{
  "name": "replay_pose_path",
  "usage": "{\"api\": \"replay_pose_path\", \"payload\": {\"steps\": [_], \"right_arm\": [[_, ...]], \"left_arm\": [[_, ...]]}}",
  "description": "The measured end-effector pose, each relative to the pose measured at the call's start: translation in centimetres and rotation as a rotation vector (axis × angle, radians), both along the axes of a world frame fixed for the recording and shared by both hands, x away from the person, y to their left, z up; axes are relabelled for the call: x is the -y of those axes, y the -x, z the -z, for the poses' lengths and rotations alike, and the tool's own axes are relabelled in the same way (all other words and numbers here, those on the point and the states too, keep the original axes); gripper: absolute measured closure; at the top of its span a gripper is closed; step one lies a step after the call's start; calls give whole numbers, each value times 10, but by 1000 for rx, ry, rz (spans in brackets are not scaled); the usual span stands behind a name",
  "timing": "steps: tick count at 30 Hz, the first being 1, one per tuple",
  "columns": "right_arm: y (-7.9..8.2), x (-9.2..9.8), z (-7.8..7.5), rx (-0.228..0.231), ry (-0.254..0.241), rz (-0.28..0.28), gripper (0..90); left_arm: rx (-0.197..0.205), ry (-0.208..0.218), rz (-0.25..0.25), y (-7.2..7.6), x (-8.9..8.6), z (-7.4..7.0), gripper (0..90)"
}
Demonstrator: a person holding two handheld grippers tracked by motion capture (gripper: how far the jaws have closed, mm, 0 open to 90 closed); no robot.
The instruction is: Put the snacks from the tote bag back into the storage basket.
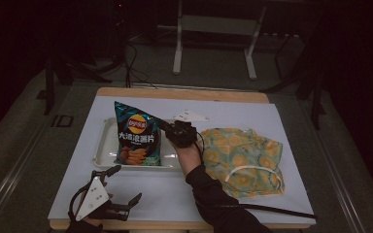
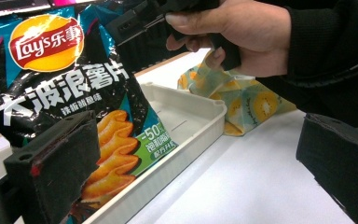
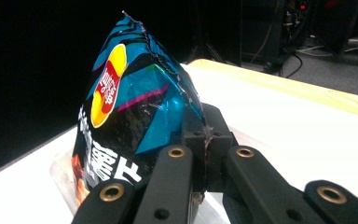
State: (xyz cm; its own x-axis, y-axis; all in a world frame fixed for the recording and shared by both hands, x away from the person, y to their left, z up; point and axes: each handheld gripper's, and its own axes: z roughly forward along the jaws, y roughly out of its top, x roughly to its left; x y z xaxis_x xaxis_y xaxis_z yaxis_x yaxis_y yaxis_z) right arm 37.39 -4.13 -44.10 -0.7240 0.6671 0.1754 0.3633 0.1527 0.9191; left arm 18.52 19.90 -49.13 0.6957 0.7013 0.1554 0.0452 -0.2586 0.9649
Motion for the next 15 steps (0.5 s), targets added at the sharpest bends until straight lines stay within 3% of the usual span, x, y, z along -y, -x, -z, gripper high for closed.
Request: {"api": "replay_pose_path", "payload": {"steps": [8, 13, 15], "right_arm": [[-25, 1, 1, -49, 110, -1, 900], [-38, 2, 2, -92, 121, 13, 889], [-42, 3, 5, -119, 123, 27, 821]], "left_arm": [[-5, -7, 5, -1, 1, 1, 0], [-9, -7, 8, -2, 1, 2, 0], [-8, -6, 10, -2, 1, 2, 0]]}}
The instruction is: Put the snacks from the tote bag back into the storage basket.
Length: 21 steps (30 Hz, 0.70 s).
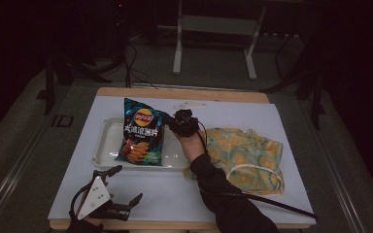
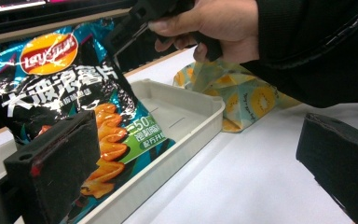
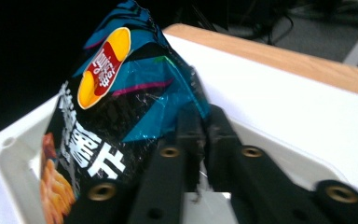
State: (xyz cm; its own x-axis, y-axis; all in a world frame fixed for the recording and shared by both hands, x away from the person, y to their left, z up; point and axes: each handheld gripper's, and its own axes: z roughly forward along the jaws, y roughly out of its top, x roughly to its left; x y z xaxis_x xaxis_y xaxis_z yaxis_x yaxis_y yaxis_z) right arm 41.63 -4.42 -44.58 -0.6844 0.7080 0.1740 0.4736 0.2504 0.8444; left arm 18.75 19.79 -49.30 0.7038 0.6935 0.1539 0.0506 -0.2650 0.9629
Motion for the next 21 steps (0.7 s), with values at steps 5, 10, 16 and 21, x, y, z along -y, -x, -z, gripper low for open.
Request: {"api": "replay_pose_path", "payload": {"steps": [5, 10, 16, 21], "right_arm": [[-9, 4, 0, -24, 4, 46, 708], [-15, 4, 1, -63, 41, 41, 657], [-17, 7, 1, -72, 61, 68, 578], [-13, 10, -12, -44, 54, 69, 541]], "left_arm": [[-4, 1, 3, -1, 0, 0, 0], [-5, -1, 4, -1, 0, 1, 0], [-4, -2, 4, -1, 0, 1, 0], [-4, -1, 4, -1, 1, 0, 0]]}}
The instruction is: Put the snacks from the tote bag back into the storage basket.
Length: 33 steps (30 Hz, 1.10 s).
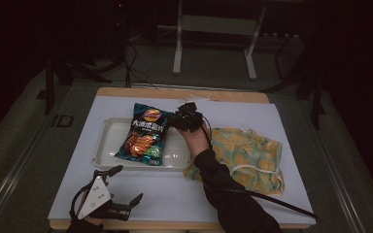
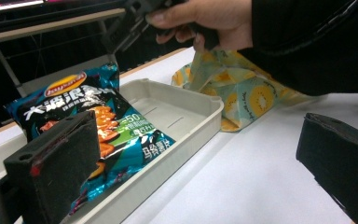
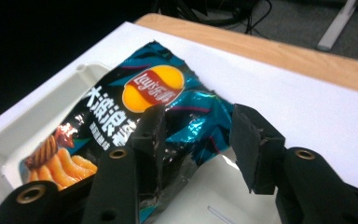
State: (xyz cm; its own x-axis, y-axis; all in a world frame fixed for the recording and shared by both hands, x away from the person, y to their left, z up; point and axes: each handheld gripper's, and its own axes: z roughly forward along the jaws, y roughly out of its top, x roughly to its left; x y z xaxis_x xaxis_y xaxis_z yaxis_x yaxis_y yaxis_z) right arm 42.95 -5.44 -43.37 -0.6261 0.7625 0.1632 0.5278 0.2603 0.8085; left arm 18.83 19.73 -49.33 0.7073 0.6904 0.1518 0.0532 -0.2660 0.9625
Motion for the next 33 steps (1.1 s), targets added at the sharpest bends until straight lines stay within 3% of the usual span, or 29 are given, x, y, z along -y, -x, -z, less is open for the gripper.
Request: {"api": "replay_pose_path", "payload": {"steps": [4, 10, 15, 18, 22, 33], "right_arm": [[4, 3, -12, 27, 20, -31, 467], [8, 7, -26, 21, 59, -98, 331], [10, 12, -34, 27, 53, -95, 219], [10, 19, -39, 28, 24, -119, 148], [11, 31, -44, 48, 25, -121, 139], [9, 64, -61, 91, 98, -106, 146]], "left_arm": [[0, 0, -3, 0, 0, 0, 0], [-2, 0, -1, 0, 1, 0, 0], [-2, -1, -1, 0, 1, 0, 0], [-2, 0, -2, 0, 1, 0, 0], [-4, -3, -4, 0, 1, 0, 0], [-5, -6, 1, 0, 2, 0, 0]]}}
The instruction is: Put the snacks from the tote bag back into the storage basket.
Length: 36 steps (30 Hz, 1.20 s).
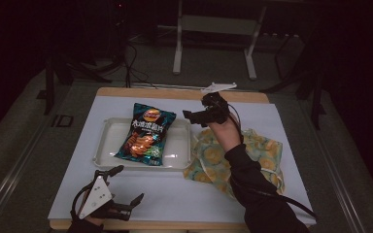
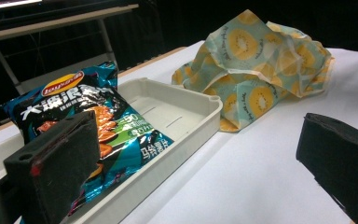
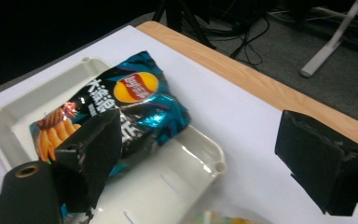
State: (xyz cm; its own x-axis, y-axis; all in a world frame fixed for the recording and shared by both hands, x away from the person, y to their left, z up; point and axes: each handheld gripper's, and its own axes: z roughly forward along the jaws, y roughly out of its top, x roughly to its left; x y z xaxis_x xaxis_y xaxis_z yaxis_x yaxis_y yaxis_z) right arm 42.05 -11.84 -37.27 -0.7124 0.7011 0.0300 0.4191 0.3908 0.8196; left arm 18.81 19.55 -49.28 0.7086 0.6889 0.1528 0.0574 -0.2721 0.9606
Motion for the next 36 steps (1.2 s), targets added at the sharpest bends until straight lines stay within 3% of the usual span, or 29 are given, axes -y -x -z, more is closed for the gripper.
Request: {"api": "replay_pose_path", "payload": {"steps": [16, 36], "right_arm": [[7, 65, -13, 57, -1, 95, 141], [29, 149, -6, 124, -10, 272, 139]], "left_arm": [[-4, 0, 0, -1, 1, 1, 0], [-9, 1, 2, -2, 2, 1, 0]]}}
